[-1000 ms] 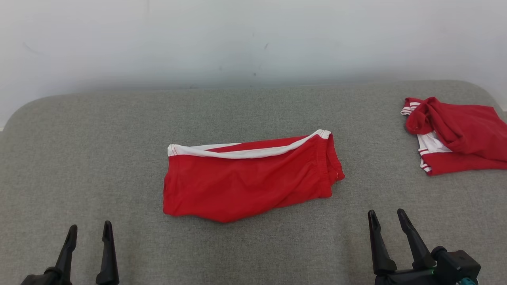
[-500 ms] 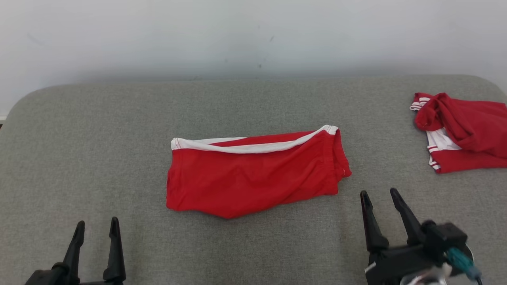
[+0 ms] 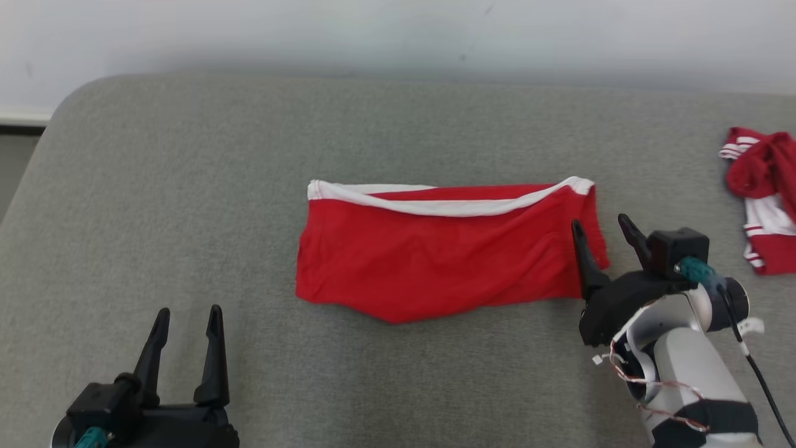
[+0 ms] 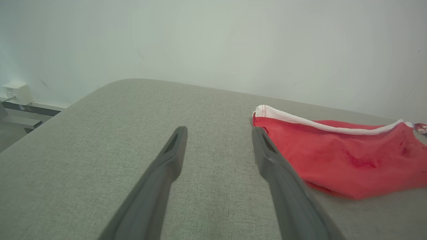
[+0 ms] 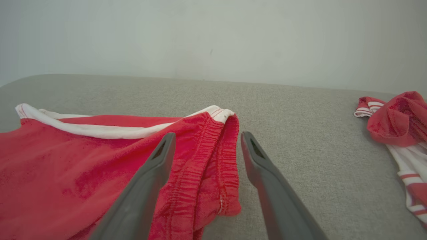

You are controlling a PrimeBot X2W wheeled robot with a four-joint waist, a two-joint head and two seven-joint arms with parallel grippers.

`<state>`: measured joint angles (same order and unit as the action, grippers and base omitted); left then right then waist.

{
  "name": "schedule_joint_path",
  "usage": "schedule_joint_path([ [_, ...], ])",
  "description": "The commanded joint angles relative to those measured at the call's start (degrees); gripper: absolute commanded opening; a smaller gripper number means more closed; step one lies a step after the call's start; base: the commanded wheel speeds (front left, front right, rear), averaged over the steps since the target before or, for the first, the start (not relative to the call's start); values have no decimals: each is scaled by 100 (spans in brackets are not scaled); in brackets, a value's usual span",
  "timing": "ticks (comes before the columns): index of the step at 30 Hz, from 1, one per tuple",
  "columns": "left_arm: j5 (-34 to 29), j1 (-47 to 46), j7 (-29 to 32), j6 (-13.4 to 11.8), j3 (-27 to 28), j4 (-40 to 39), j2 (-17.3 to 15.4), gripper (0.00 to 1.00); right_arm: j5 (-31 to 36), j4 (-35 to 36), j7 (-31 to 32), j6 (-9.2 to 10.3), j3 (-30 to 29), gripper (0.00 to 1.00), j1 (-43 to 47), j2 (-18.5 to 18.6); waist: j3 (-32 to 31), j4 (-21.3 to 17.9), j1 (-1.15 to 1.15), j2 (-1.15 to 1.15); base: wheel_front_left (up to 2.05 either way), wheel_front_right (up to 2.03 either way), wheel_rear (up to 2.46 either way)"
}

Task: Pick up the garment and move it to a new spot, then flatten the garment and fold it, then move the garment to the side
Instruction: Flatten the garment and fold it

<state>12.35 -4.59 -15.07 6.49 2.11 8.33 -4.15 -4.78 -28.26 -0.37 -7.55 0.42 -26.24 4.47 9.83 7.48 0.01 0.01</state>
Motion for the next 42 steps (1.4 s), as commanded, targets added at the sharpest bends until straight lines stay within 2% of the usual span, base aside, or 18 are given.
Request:
schedule_joint_path([
  [1, 10, -101, -9, 8, -4, 38, 35, 100, 105, -208, 44, 16, -50, 100, -166, 49, 288, 288, -1, -1, 0, 0, 0],
  [7, -2, -255, -9, 39, -5, 149, 73, 100, 386, -1189, 100, 16, -373, 100, -616, 67, 423, 430, -1, -1, 0, 0, 0],
  [17, -55, -365, -9, 82, 31, 225, 107, 100, 508, -2383, 0, 16, -650, 100, -933, -102, 417, 388, -1, -1, 0, 0, 0],
  [18, -52, -384, -9, 85, 33, 229, 109, 100, 477, -2473, -12, 16, -608, 83, -989, -123, 420, 385, -1, -1, 0, 0, 0],
  [19, -48, -402, -9, 88, 36, 237, 108, 100, 421, -2537, -58, 16, -575, 28, -1040, -141, 419, 380, -1, -1, 0, 0, 0],
  [20, -47, -409, -9, 88, 41, 248, 107, 100, 388, -2605, -109, 16, -536, 0, -1095, -154, 413, 368, -1, -1, 0, 0, 0],
  [24, -52, -376, -9, 96, 67, 259, 111, 100, 366, -2771, -261, 16, -433, 0, -1257, -130, 372, 313, -1, -1, 0, 0, 0],
  [27, -64, -299, -9, 83, 106, 266, 113, 100, 353, -2898, -388, 17, -351, 0, -1368, 23, 292, 219, -1, -1, 0, 0, 0],
  [37, -153, -97, -9, 88, 189, 194, 118, 100, -10, -3094, -437, 17, 48, 0, -1282, 986, 30, -102, -1, -1, 0, 0, 0],
  [42, -169, -62, -9, 90, 215, 145, 119, 100, -359, -2953, -315, 17, 292, 0, -1226, 1323, -3, -204, -1, -1, 0, 0, 0],
])
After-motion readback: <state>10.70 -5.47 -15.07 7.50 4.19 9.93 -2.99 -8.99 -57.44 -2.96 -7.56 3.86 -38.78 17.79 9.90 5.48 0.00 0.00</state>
